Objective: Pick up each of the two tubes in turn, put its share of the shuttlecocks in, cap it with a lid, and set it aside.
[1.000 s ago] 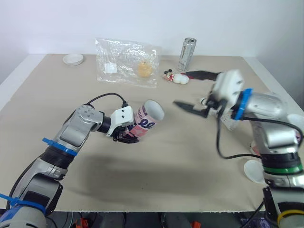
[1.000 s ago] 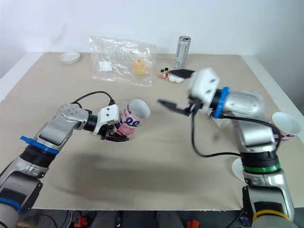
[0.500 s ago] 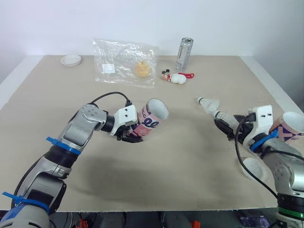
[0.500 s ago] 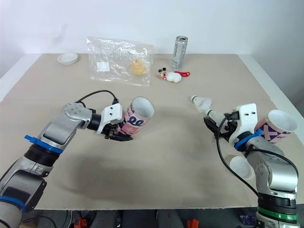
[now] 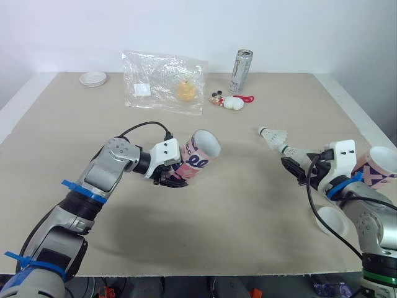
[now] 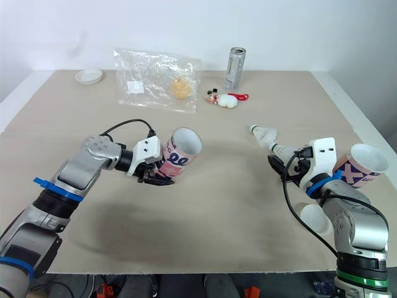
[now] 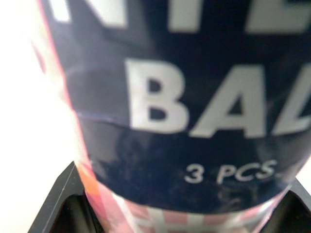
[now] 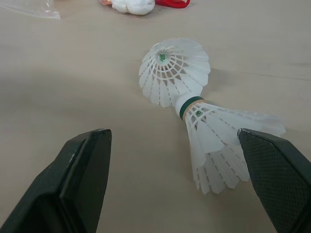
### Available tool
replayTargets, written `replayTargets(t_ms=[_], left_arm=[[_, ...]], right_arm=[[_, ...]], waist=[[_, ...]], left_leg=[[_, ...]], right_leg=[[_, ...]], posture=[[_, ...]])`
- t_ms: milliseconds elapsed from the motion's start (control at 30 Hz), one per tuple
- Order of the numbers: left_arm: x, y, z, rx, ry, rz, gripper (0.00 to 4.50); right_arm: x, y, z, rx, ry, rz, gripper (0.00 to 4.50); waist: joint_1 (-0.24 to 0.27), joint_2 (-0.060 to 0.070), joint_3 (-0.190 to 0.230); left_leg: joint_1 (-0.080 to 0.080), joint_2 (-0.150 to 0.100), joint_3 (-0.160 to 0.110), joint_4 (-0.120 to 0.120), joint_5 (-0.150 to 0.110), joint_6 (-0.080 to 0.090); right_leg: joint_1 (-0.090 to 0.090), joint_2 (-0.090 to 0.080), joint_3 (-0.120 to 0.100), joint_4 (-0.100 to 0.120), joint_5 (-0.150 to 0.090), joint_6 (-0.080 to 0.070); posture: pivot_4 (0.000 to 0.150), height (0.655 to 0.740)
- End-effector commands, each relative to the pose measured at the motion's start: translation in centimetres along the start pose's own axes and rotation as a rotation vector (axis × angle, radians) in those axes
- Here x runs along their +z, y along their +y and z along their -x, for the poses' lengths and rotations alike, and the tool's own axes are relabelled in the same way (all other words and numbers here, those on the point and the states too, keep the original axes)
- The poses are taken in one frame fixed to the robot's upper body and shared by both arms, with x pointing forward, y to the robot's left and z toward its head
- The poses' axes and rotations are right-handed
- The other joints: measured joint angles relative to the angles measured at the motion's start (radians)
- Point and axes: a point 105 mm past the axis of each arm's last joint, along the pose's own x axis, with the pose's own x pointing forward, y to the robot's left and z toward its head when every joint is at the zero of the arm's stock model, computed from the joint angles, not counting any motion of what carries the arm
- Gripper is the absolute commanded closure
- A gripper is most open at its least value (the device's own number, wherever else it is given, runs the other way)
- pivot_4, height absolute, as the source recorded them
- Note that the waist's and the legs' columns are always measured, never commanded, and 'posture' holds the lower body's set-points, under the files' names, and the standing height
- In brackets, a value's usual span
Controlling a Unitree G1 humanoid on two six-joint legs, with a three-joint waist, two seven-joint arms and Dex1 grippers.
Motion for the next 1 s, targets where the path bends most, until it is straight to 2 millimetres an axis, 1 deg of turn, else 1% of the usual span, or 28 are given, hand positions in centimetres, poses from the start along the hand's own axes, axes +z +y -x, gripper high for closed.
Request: replayTargets(t_ms=[33,167,267,333,500,767,1000], left_arm=[[0.7,0.2,0.5,0.014,-0.024,-0.021,1.6],[0.8,0.3,0.5,0.013,-0.023,-0.019,1.6],[0.8,0.3,0.5,0.01,-0.023,-0.018,1.6],[0.8,0.3,0.5,0.008,-0.024,-0.018,1.6],[0.9,0.2,0.2,0.005,-0.033,-0.018,1.6],[0.9,0.1,0.1,0.008,-0.035,-0.016,1.6],[0.6,-0.2,0.2,0.013,-0.033,-0.006,1.6]], right_arm=[[2.0,-0.6,0.6,-0.031,-0.064,0.029,0.05],[2.2,-0.6,0.8,-0.033,-0.066,0.036,0.05],[3.1,-0.6,1.2,-0.039,-0.071,0.056,0.05],[3.3,-0.7,1.3,-0.043,-0.07,0.055,0.05],[2.6,-1.0,1.5,-0.06,-0.053,0.033,0.05],[1.4,-1.3,0.8,-0.049,-0.022,0.012,0.05],[0.6,-0.3,-0.6,0.007,-0.012,-0.031,0.05]], waist=[[0.0,0.0,0.0],[0.0,0.0,0.0],[0.0,0.0,0.0],[0.001,0.0,0.0],[0.001,0.0,0.0],[0.001,0.0,0.0],[0.0,0.0,0.0]], left_leg=[[0.0,0.0,0.0,0.0,0.0,0.0],[0.0,0.0,0.0,0.0,0.0,0.0],[0.0,0.0,0.0,0.0,0.0,0.0],[0.0,0.0,0.0,0.0,0.0,0.0],[0.0,0.0,0.0,0.0,0.0,0.0],[0.0,0.0,0.0,0.0,0.0,0.0],[0.0,0.0,0.0,0.0,0.0,0.0]], right_leg=[[0.0,0.0,0.0,0.0,0.0,0.0],[0.0,0.0,0.0,0.0,0.0,0.0],[0.0,0.0,0.0,0.0,0.0,0.0],[0.0,0.0,0.0,0.0,0.0,0.0],[0.0,0.0,0.0,0.0,0.0,0.0],[0.0,0.0,0.0,0.0,0.0,0.0],[0.0,0.0,0.0,0.0,0.0,0.0]], posture=[[0.15,0.74],[0.15,0.74],[0.15,0.74],[0.15,0.74],[0.15,0.74],[0.15,0.74],[0.15,0.74]])
